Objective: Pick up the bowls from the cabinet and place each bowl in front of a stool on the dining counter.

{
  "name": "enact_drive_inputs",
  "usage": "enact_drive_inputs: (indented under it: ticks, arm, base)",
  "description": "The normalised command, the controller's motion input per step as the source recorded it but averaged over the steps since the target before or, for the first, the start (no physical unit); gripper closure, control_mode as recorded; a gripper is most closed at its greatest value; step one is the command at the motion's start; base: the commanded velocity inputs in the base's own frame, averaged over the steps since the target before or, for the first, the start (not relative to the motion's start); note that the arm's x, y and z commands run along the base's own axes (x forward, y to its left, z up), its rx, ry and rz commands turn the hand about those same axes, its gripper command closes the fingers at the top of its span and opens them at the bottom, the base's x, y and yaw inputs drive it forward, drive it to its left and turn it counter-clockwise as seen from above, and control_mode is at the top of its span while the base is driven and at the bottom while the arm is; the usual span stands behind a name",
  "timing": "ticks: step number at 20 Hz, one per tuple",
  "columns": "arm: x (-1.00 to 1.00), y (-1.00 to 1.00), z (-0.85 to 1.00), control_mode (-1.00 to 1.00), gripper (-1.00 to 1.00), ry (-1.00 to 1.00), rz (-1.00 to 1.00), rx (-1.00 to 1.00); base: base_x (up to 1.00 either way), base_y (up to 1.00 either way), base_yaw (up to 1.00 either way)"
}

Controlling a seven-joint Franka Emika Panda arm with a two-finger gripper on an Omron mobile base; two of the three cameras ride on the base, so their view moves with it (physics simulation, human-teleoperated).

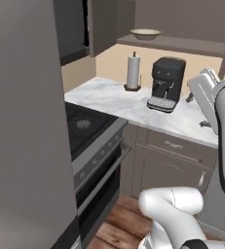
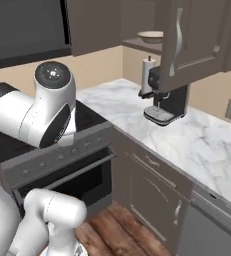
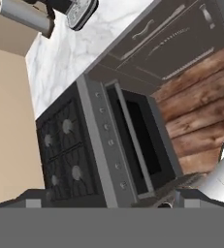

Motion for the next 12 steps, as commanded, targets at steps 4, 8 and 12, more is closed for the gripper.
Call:
enact_drive_inputs:
  ticks: [4, 8, 12]
  arm:
    - [0.0, 0.0, 0.0, 1.0, -1.0, 0.0, 0.0, 0.0]
    - [0.0, 0.0, 0.0, 1.0, -1.0, 0.0, 0.0, 0.0]
    - [0.0, 0.0, 0.0, 1.0, -1.0, 0.0, 0.0, 0.0]
  base:
    - [1.0, -0.02, 0.06]
    - [1.0, -0.07, 0.04]
    - [1.0, -0.13, 0.03]
